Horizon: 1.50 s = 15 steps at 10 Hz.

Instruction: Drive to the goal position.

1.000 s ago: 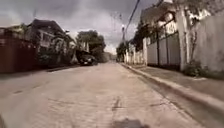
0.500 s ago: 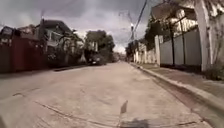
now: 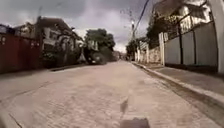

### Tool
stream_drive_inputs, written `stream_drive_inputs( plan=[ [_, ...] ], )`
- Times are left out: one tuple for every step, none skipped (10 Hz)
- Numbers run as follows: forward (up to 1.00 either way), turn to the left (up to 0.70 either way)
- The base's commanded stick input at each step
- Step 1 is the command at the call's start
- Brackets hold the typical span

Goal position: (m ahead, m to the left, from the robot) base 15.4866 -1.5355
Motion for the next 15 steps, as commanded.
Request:
stream_drive_inputs(
  plan=[
    [1.00,0.00],
    [1.00,0.00],
    [1.00,0.00],
    [1.00,0.00],
    [1.00,0.00],
    [1.00,0.00],
    [1.00,0.00],
    [1.00,0.00],
    [1.00,0.00],
    [1.00,0.00],
    [1.00,0.00],
    [1.00,0.00],
    [1.00,-0.02],
    [1.00,-0.11],
    [1.00,-0.16]
  ],
)
